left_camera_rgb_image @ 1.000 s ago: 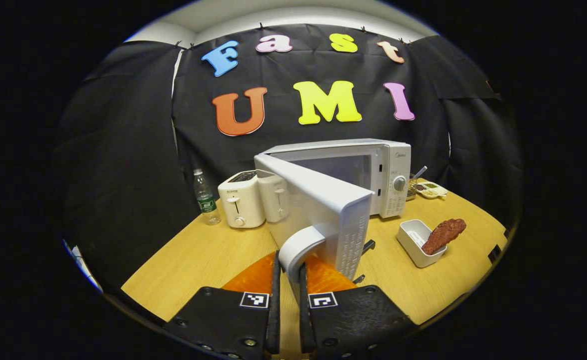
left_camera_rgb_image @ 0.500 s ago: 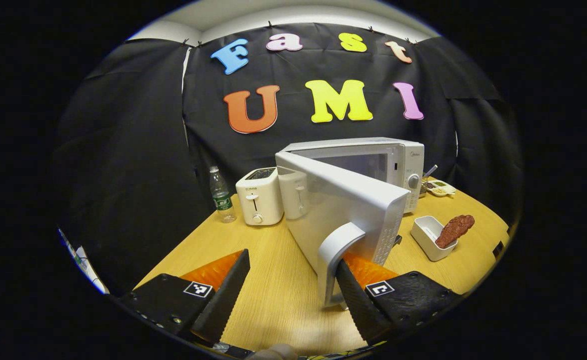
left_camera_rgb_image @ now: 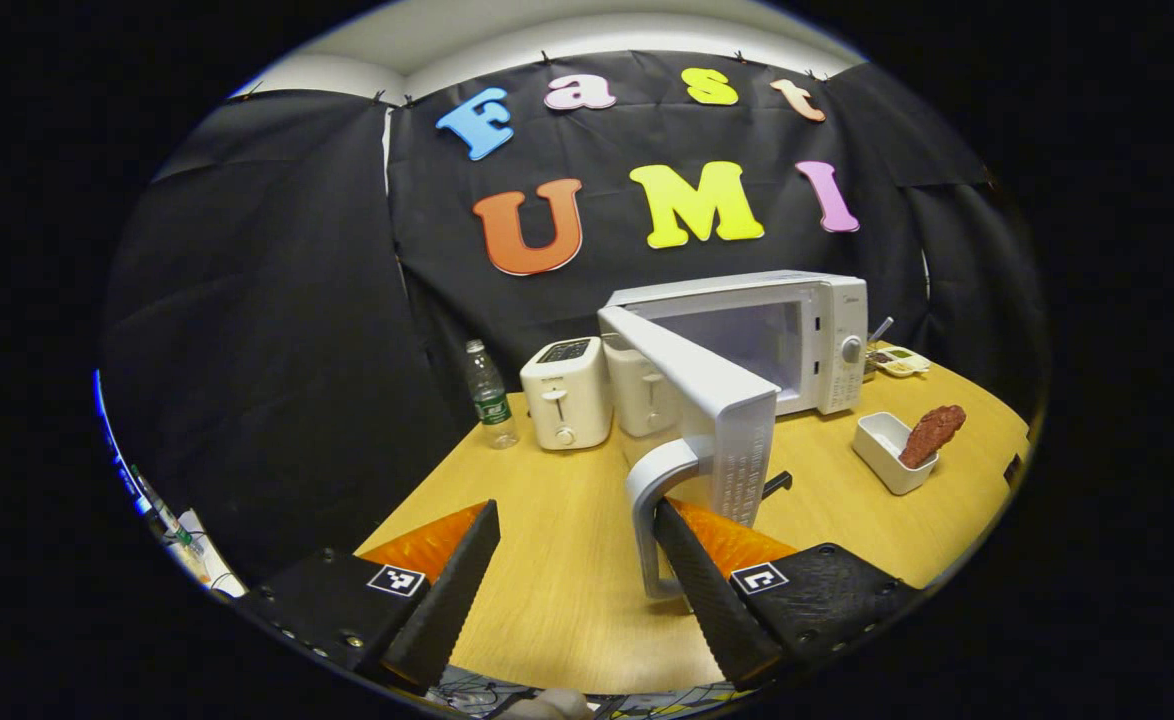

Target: Open the microwave oven with the left hand, put the food in, and close the microwave oven.

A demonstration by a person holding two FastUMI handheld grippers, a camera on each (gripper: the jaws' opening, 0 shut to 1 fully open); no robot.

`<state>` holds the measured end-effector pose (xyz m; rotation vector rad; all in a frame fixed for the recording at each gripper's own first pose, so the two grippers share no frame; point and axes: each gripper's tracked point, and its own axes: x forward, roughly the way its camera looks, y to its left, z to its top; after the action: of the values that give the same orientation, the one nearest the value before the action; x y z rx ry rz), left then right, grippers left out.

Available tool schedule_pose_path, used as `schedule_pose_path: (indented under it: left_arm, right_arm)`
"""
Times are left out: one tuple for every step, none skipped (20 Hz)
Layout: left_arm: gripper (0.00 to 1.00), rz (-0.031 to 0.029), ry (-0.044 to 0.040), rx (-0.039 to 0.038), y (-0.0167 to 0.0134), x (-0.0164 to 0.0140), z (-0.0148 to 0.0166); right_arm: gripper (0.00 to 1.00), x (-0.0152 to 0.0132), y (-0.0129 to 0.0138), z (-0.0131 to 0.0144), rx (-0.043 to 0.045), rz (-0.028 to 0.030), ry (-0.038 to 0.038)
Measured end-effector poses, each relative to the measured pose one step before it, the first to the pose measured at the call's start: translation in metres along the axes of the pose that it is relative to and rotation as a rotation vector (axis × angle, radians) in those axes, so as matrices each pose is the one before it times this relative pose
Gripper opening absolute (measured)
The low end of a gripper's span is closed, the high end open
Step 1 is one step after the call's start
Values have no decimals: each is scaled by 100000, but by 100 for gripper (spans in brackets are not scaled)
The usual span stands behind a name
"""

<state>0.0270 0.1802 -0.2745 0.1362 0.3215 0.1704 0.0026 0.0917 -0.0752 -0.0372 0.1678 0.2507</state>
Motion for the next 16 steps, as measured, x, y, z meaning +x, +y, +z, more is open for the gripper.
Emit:
schedule_pose_path:
  left_arm:
    - [95,1895,822,-1342,1057,-293,-153]
    - [95,1421,-121,-533,787,-419,-12]
    - [95,1183,-362,788,622,-346,-8]
    - [95,1211,9,1024,623,-375,-116]
    - [95,-95,681,200,164,-336,-258]
    - [95,210,366,-1,197,-454,-128]
    - [95,-98,431,202,83,-557,-21]
    - [95,416,131,-127,32,-703,127]
    - [95,-496,-556,-1029,-272,-742,323]
    - [95,-306,-945,-754,-526,-713,643]
    - [95,-1164,-109,-337,-813,-577,394]
    - [95,-1140,-1065,-447,-868,-439,807]
    - [95,-1680,-939,-619,-1016,-620,992]
    - [95,-1722,-1325,-675,-1046,-494,1065]
    - [95,-1506,-1118,-423,-1074,-464,1093]
    - [95,-1448,-807,-162,-1123,-272,1070]
  right_arm:
    - [99,70,-211,-151,486,-193,45]
    - [99,60,-231,-319,345,-497,197]
    - [99,112,-398,-294,340,-598,404]
    - [99,279,-491,-473,889,-786,645]
    - [99,237,-378,-619,1891,43,1224]
    - [100,465,-489,-708,2453,-91,1197]
    - [100,523,-647,-811,2819,41,960]
    - [100,664,-910,-1086,2742,-960,2205]
    - [99,904,-1149,-1212,2612,-653,1817]
    - [100,1045,-1089,-1538,2704,-822,3211]
    - [99,1106,-1020,-1504,3082,-153,3804]
    - [100,1371,-843,-1374,3298,1222,2875]
    - [99,1439,-1121,-1452,3983,-205,4169]
    - [99,1620,-1262,-1232,3610,189,3697]
    - [90,1722,-1086,-1218,3453,259,4283]
    - [87,1520,-702,-1070,3678,795,4530]
